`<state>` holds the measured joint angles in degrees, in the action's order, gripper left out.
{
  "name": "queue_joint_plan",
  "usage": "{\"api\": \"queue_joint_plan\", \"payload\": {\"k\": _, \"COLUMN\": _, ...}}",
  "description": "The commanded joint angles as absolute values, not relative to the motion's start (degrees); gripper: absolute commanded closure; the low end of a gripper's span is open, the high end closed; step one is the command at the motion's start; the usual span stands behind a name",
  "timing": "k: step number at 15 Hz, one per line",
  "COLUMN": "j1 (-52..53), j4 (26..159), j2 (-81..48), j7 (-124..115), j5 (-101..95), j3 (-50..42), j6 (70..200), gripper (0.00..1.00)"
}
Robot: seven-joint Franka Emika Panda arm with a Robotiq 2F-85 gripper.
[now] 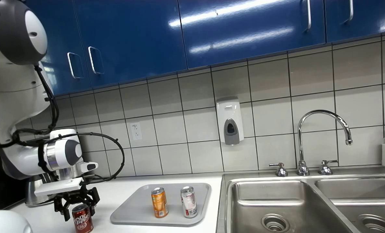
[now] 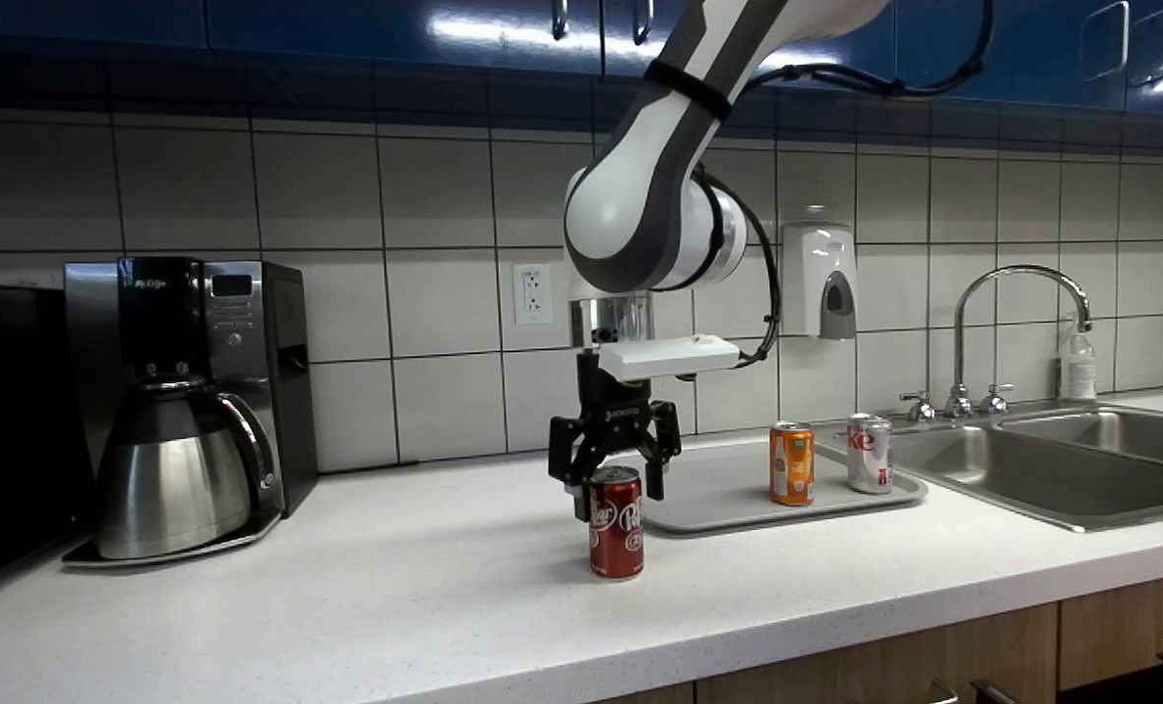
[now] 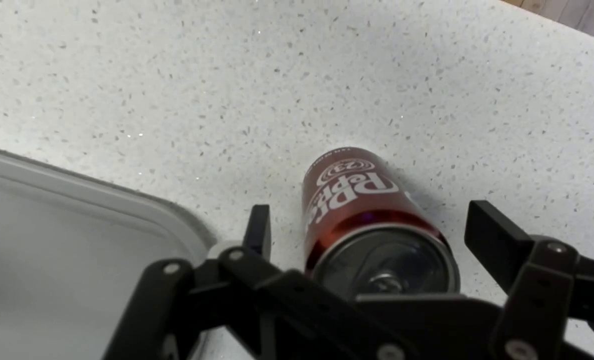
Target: Put all three cans on the grey tray
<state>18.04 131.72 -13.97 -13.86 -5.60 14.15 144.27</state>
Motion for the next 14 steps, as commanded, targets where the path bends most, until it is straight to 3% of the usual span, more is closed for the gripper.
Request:
{"api": "queue_joint_plan", "payload": {"k": 1, "j1": 17.7, "j4": 129.6, "j2": -15.5, "j7": -11.3, "j5": -4.6, "j3": 13.9, "j6": 142.9, "gripper": 0.00}}
{"api": "queue_joint_plan", "payload": {"k": 5, "j1": 17.7, "j4": 128.4, "j2": -16.8, "j7": -10.6, "j5": -4.7, "j3": 13.6, "j6": 142.8, "gripper": 0.00}}
{"api": "queue_joint_plan", "payload": {"k": 6, "j1": 17.8, "j4": 128.1, "j2": -17.1, "j7": -10.5, "j5": -4.7, "j3": 13.5, "j6": 142.8, "gripper": 0.18}}
{"api": "queue_joint_plan", "payload": {"k": 11, "j1": 17.9, "j4": 127.0, "j2": -18.2, "j7": -9.9, "j5": -4.7, "j3": 13.5, "j6": 142.9, "gripper": 0.59}}
{"api": "queue_joint_plan", "payload": {"k": 14, "j1": 18.0, "j4": 126.8, "j2": -18.0, "j7": -10.1, "j5": -4.8, "j3": 13.5, "j6": 142.8, "gripper": 0.60}}
